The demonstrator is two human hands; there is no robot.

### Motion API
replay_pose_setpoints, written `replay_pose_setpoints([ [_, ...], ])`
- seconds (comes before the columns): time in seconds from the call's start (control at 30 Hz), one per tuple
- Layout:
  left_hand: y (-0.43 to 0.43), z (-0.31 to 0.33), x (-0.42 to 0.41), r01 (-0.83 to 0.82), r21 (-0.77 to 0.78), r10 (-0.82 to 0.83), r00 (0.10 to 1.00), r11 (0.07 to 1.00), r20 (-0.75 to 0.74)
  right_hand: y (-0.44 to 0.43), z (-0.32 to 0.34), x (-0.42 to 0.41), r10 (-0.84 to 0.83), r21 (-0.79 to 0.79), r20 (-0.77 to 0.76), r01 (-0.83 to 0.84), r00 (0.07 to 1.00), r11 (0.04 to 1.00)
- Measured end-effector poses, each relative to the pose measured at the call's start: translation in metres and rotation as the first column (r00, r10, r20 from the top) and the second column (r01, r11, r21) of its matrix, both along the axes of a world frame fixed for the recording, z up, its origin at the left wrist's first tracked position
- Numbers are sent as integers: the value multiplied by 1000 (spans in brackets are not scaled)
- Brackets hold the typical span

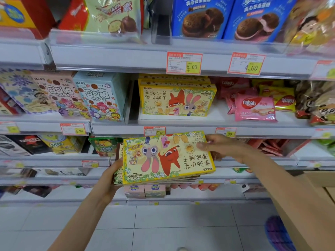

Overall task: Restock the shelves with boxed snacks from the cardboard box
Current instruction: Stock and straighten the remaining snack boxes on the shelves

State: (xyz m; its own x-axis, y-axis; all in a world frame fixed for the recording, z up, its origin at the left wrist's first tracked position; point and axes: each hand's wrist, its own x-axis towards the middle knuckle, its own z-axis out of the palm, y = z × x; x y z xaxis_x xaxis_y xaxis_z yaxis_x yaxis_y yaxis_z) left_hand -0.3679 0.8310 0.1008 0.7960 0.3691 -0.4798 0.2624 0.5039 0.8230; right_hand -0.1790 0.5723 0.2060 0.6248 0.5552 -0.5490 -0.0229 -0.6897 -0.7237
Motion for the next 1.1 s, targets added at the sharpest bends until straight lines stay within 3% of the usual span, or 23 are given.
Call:
replay_pose_setpoints([
  [0.2,-4,9,9,13,17,-12,1000,1000,-16,-13,-16,4,-127,104,-115,140,985,985],
  [0.3,-5,10,10,49,10,-49,998,999,-33,-12,-16,13,-159,111,144,144,977,983],
  [0.37,-7,8,9,90,-18,-90,995,996,-45,-4,-6,15,-28,135,346,-20,938,991],
  [0.4,-10,8,9,120,-44,-123,991,992,-55,2,0,14,88,109,363,-136,927,985],
  [0.5,-21,7,9,227,-129,-239,968,965,-82,32,8,1,449,-70,182,-444,875,893],
  [0.6,-33,5,12,324,-131,-340,930,937,-136,59,-11,-13,605,-197,49,-586,795,786],
  [0.7,-38,4,16,377,-116,-392,906,919,-163,67,-28,-16,620,-266,-10,-600,784,755],
  [0.9,-38,1,11,358,-95,-369,915,929,-162,59,-33,-6,524,-282,-80,-523,848,804],
  [1.1,-34,10,12,383,-51,-385,906,923,-174,45,-38,2,430,-152,-42,-431,902,889],
])
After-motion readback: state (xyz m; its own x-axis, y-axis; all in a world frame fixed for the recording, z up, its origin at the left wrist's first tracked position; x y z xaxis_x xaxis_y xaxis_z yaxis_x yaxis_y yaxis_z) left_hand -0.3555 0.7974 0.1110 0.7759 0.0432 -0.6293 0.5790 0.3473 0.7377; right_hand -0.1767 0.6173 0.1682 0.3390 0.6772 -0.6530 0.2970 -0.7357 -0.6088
